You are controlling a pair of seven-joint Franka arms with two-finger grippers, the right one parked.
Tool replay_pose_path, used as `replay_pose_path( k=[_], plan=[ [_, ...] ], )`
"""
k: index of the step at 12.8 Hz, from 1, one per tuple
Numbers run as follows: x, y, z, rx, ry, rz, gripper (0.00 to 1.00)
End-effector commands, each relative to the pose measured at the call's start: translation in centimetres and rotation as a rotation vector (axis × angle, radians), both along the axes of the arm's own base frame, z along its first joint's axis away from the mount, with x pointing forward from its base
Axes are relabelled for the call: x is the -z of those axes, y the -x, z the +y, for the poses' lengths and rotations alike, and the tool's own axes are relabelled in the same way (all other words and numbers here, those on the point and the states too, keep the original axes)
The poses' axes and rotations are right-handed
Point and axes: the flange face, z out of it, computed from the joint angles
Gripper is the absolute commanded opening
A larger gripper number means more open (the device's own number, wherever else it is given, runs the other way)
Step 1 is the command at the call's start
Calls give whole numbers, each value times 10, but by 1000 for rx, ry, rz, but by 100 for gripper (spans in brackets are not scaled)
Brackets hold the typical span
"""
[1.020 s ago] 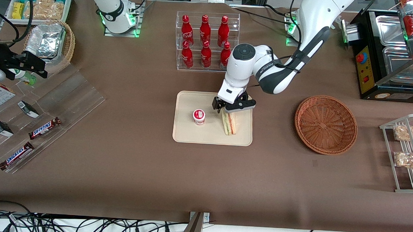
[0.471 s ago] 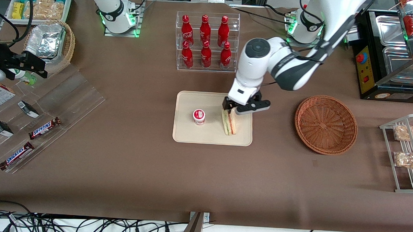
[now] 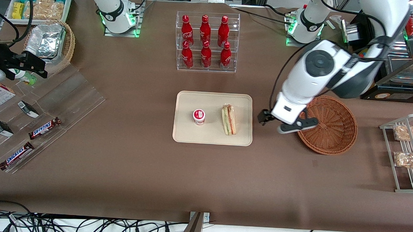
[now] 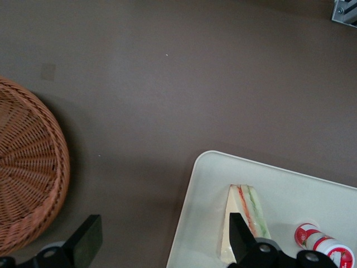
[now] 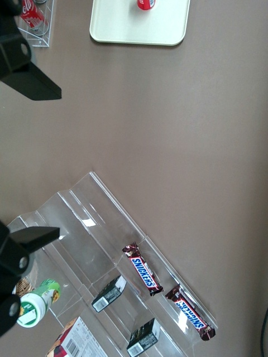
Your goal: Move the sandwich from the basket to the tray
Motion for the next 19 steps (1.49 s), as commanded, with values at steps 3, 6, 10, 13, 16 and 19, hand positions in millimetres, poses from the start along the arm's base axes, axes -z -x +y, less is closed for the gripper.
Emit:
replay_pose_path(
  k=[3,6,10,13,16,19],
  plan=[
    [-43,-25,88,86,16,45,100],
    [-61,-35,114,62,19,32,100],
    [-65,-46,131,151,-36,74,100],
    [-85,-61,172,293,-2,148,100],
    [-105,-55,203,380,-10,132,100],
    [-119,-46,205,350,-19,144,100]
  ],
)
